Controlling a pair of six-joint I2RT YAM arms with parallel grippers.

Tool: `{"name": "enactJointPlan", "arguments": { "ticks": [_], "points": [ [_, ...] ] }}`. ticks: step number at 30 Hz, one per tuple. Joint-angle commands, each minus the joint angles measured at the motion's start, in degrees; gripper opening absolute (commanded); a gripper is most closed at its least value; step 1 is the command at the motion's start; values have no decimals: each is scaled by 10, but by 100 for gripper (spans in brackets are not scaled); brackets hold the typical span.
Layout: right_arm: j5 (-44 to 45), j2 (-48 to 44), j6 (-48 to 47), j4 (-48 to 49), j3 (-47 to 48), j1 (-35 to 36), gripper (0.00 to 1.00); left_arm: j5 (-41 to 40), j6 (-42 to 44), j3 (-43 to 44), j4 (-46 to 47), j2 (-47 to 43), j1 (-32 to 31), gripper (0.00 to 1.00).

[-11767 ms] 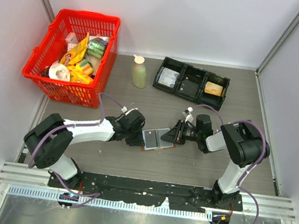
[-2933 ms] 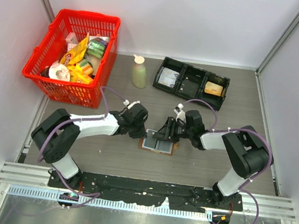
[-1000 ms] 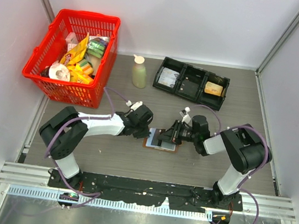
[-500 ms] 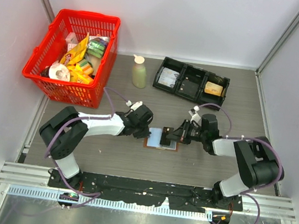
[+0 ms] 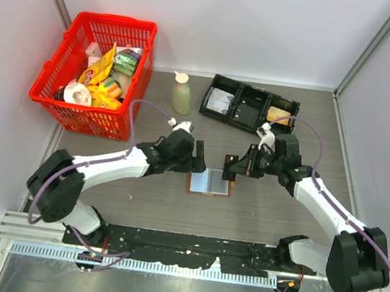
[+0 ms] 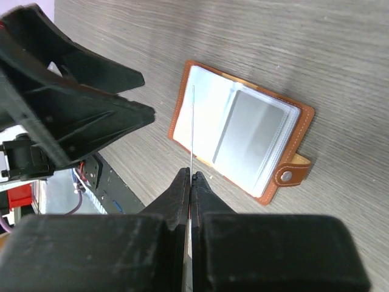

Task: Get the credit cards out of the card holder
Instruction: Remove the credit card from the card holder, then place the credit card in the storage box.

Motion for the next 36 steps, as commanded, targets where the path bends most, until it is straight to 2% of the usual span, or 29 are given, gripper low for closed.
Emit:
{"name": "enactJointPlan", "arguments": {
  "ticks": [1, 5, 7, 11, 15, 17, 22, 24, 28, 31, 36],
  "points": [
    [7, -50, -58, -120, 77, 0, 1, 38, 165, 57, 29, -95, 18, 88],
    [-22, -77, -91, -161, 130, 4, 1, 151, 281, 93, 13, -129, 43, 93],
    [-43, -84, -122, -186, 157, 10, 1, 243, 320, 110, 1, -132, 61, 95],
    [-71, -91, -174, -235, 205, 30, 1, 375, 380, 143, -24, -132, 82, 93],
    [-114, -78, -237, -288, 242, 55, 1, 457, 436, 181, -53, -119, 82, 93],
    [-108, -74, -254, -299, 255, 71, 1, 492, 461, 201, -70, -104, 82, 93],
    [-93, -63, -279, -297, 265, 118, 2, 602, 499, 239, -105, -77, 82, 82],
    [-91, -56, -280, -289, 267, 130, 2, 630, 539, 253, -136, -66, 82, 78],
    [-101, -49, -287, -282, 275, 141, 2, 635, 584, 271, -194, -55, 81, 70],
    [-108, -53, -289, -274, 275, 142, 2, 645, 608, 270, -223, -57, 81, 68],
    [-131, -54, -283, -260, 272, 142, 2, 654, 610, 264, -218, -56, 82, 68]
  ]
}}
